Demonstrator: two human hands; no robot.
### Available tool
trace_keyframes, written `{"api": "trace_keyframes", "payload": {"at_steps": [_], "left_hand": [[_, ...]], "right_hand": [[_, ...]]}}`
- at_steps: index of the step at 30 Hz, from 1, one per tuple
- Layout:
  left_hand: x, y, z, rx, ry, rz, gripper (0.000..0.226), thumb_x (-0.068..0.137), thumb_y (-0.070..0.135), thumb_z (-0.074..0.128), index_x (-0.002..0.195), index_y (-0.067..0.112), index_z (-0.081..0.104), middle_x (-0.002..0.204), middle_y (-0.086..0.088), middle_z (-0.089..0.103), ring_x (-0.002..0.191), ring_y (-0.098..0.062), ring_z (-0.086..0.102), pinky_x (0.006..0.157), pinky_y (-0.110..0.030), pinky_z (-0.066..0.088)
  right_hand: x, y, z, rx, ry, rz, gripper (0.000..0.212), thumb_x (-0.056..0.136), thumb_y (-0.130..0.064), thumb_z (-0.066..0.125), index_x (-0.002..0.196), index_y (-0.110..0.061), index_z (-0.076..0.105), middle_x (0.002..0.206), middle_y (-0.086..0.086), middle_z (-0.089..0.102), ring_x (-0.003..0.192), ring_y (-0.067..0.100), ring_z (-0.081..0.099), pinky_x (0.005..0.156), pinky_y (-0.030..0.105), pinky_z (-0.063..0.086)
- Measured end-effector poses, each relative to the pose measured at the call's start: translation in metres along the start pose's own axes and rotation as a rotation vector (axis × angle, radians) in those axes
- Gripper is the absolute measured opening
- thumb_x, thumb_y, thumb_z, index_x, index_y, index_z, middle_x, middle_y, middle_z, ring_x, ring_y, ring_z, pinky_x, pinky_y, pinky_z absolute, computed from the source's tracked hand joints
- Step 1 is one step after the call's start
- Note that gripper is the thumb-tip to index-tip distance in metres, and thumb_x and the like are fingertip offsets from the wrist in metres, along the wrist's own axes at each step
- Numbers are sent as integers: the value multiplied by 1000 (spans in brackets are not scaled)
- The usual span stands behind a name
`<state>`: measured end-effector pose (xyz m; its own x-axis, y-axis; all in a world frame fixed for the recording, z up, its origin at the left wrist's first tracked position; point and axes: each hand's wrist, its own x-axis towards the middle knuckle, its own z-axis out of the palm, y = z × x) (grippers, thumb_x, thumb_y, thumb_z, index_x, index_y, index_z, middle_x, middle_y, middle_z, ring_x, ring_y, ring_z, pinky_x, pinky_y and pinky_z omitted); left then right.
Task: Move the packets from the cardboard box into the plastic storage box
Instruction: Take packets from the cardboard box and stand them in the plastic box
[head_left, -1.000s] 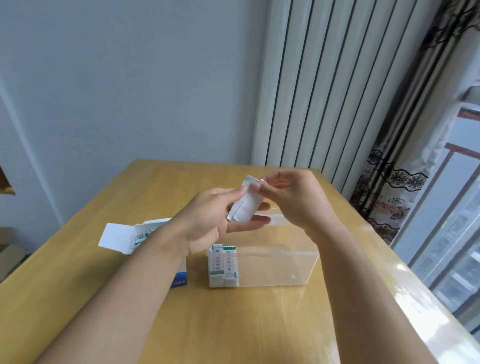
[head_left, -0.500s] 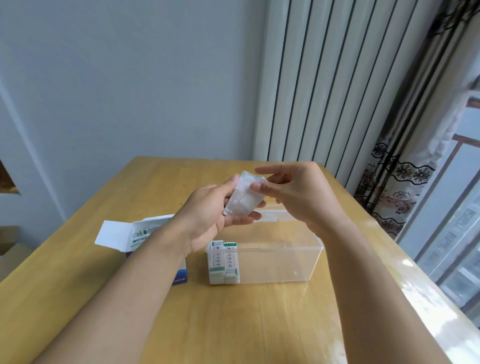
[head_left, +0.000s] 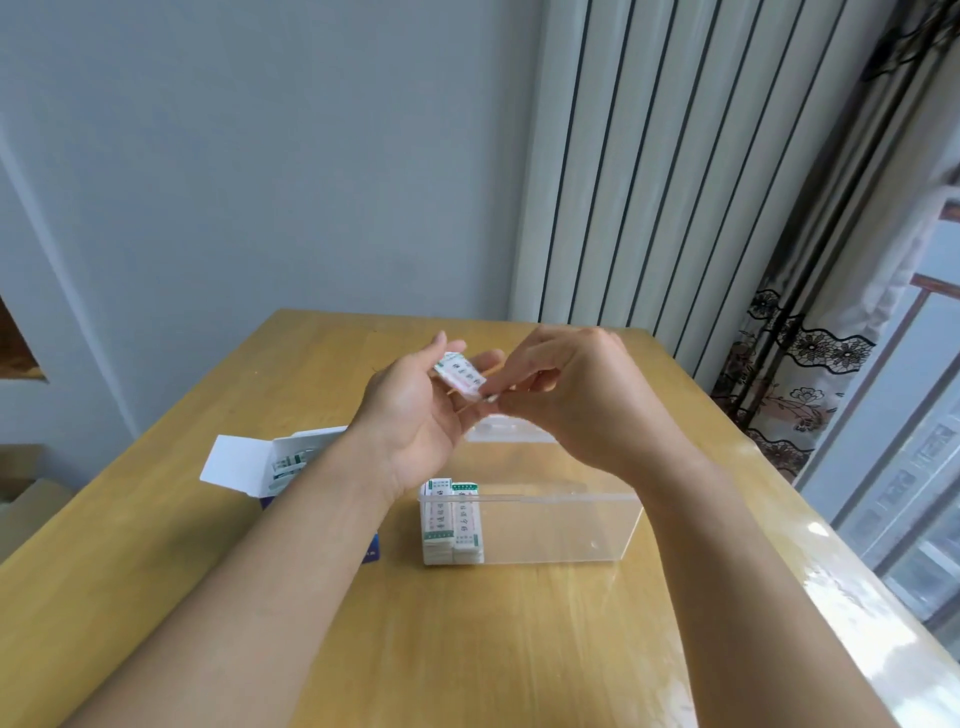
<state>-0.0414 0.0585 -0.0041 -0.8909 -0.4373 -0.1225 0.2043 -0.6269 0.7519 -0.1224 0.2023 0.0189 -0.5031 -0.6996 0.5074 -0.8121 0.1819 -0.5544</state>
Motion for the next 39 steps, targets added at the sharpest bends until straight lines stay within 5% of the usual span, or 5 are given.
{"api": "trace_keyframes", "payload": {"at_steps": [7,12,16,29,39], "left_hand": [[-3,3,3,-6,163,243,26,109,13,40,106,8,66,63,-1,50,64,-19,61,82,-38,54],[-8,1,8,96,71,276,27,109,20,40,112,15,67,62,2,49,75,-20,57,58,-28,47],[-11,0,10,108,121,309,31,109,29,40,115,17,68,63,1,50,75,-20,60,63,-31,50],[-14,2,12,73,154,384,30,108,13,38,108,17,67,65,-1,60,84,-20,70,54,-21,52],[-8,31,-3,72,161,424,38,107,46,37,124,20,59,117,-3,72,114,-17,66,105,-38,45]], "right_hand": [[-4,-12,7,-9,-141,132,21,74,-49,85,87,-33,82,78,-9,74,71,6,67,63,18,50],[-1,-11,22,342,-102,319,11,84,-15,83,86,-10,74,77,5,78,74,20,76,82,46,62],[-2,-11,28,450,-118,376,26,80,-12,86,94,-9,65,79,8,78,76,30,77,86,59,58],[-1,-15,37,340,-20,335,9,90,-20,78,97,-23,83,79,-2,79,66,13,64,67,30,59],[15,16,25,215,-209,660,8,84,-1,79,88,-8,76,85,12,78,84,30,76,77,36,64]]}}
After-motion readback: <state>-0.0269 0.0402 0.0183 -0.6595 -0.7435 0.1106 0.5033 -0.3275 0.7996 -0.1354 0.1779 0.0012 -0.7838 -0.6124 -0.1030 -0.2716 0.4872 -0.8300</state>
